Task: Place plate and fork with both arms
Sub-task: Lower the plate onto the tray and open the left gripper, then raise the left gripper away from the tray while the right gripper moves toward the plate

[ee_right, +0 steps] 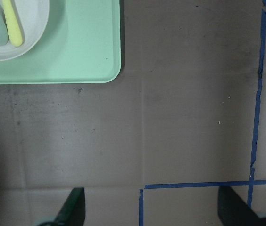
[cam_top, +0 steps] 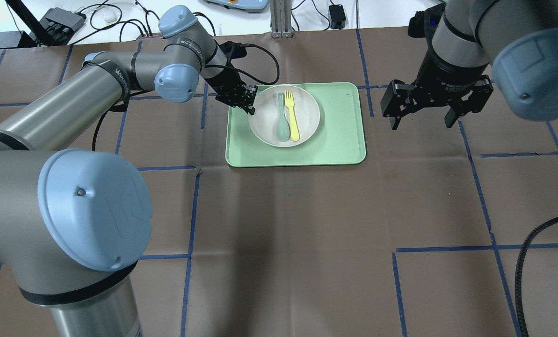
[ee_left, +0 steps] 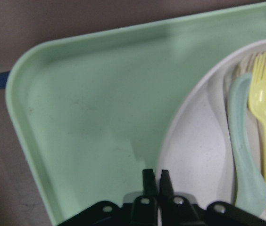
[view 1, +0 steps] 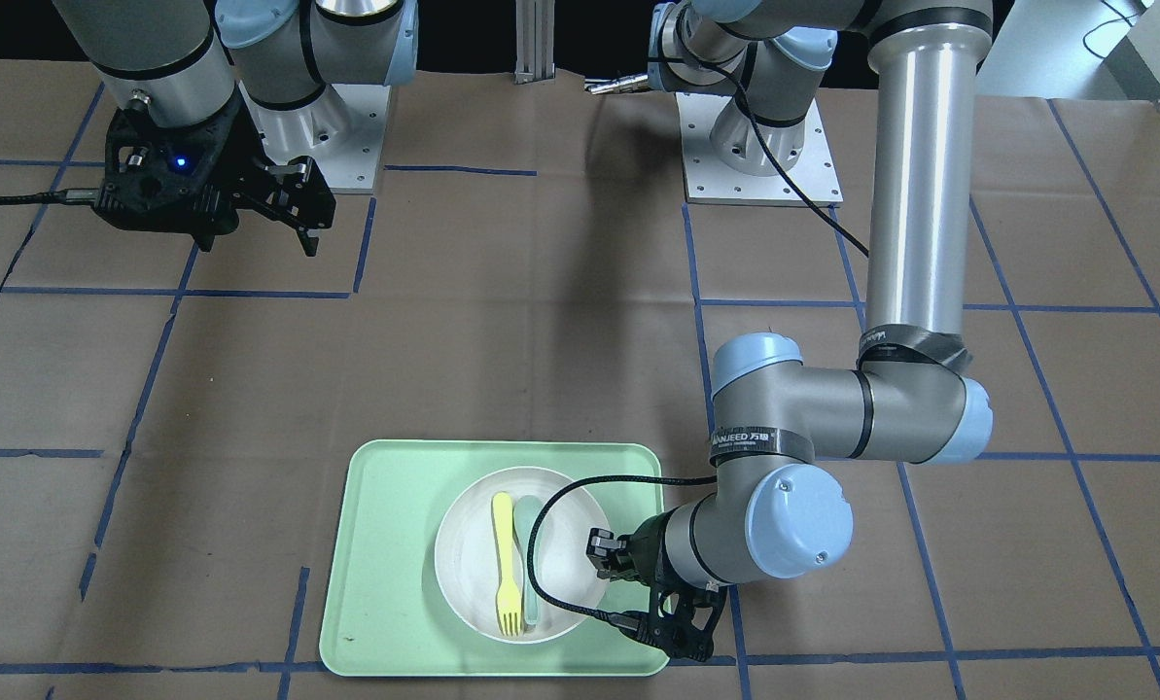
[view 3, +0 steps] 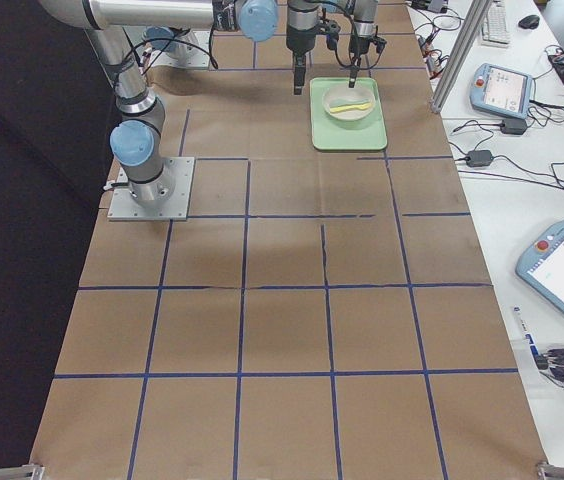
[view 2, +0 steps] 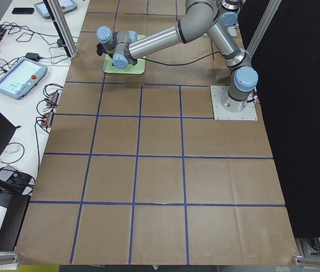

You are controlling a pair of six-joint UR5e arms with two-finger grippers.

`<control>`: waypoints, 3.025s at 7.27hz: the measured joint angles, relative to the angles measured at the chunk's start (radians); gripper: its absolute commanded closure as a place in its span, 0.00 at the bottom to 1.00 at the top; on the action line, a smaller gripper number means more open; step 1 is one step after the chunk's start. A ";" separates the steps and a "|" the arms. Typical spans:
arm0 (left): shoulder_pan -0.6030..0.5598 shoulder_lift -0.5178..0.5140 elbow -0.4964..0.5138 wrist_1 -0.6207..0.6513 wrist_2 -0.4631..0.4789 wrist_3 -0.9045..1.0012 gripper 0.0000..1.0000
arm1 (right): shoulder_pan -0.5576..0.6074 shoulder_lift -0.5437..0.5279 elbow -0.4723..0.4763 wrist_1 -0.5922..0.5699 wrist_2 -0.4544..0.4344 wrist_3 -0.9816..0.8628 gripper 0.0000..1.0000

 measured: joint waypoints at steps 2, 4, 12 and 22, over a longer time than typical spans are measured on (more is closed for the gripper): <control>-0.003 -0.004 -0.001 0.000 -0.019 0.000 0.87 | 0.000 -0.001 0.000 0.000 0.000 0.000 0.00; -0.005 -0.008 -0.001 0.001 -0.029 0.000 0.66 | 0.000 -0.001 0.000 0.000 0.000 0.000 0.00; -0.006 0.271 -0.030 -0.284 0.078 -0.068 0.00 | 0.000 -0.001 -0.001 -0.002 0.000 0.003 0.00; 0.115 0.900 -0.378 -0.651 0.359 -0.034 0.00 | 0.025 0.096 -0.073 -0.021 0.052 0.026 0.00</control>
